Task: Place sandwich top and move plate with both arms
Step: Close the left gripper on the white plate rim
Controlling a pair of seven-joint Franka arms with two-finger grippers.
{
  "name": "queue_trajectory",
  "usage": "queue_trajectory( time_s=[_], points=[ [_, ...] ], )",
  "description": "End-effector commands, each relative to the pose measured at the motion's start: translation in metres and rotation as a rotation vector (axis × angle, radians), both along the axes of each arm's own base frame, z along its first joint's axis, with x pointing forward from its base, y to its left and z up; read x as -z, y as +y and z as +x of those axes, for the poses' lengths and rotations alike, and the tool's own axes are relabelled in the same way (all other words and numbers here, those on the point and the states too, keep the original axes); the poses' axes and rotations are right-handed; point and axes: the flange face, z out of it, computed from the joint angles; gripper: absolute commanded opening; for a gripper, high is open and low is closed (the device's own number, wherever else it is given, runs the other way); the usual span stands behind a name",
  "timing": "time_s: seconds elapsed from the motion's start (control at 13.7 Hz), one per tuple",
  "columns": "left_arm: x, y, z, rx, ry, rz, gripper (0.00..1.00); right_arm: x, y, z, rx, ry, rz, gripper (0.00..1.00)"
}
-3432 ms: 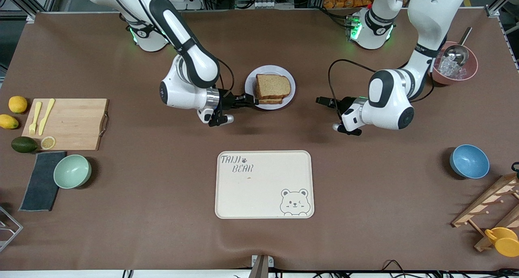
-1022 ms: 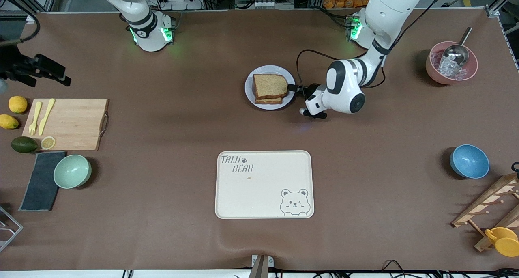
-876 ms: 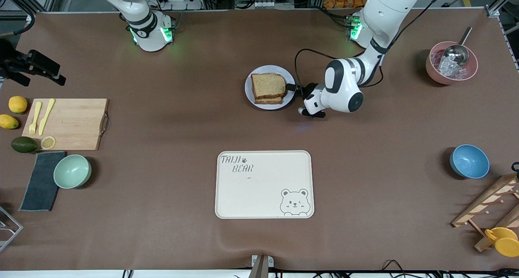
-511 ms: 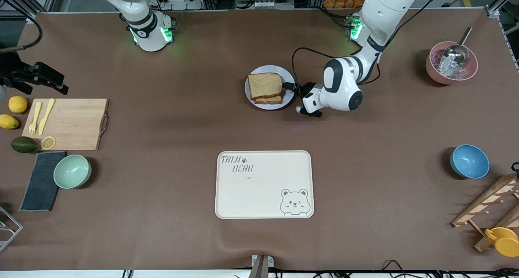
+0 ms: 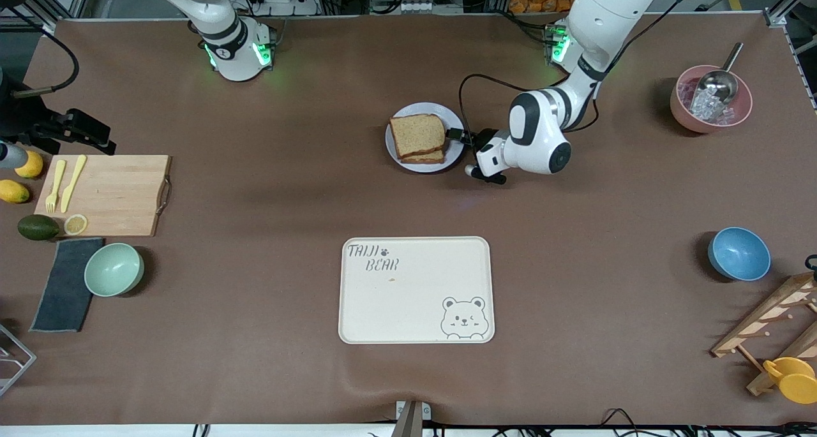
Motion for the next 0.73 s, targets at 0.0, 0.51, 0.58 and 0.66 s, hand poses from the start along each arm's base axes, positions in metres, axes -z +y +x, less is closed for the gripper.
queue_trajectory(
  time_s=[0.0, 0.51, 0.58, 0.66],
  points=[
    [0.005, -0.012, -0.012, 0.032, -0.059, 0.006, 0.0, 0.0, 0.002, 0.001, 0.015, -0.01, -0.011, 1.0],
    [-0.003, -0.009, -0.006, 0.04, -0.096, -0.01, 0.0, 0.003, 0.002, 0.003, 0.017, -0.005, -0.007, 1.0],
    [-0.004, -0.009, -0.005, 0.04, -0.099, -0.011, 0.0, 0.003, 0.002, 0.003, 0.017, -0.004, -0.007, 1.0],
    [-0.006, -0.008, -0.003, 0.039, -0.104, -0.014, 0.0, 0.003, 0.002, 0.003, 0.017, -0.004, -0.007, 1.0]
  ],
)
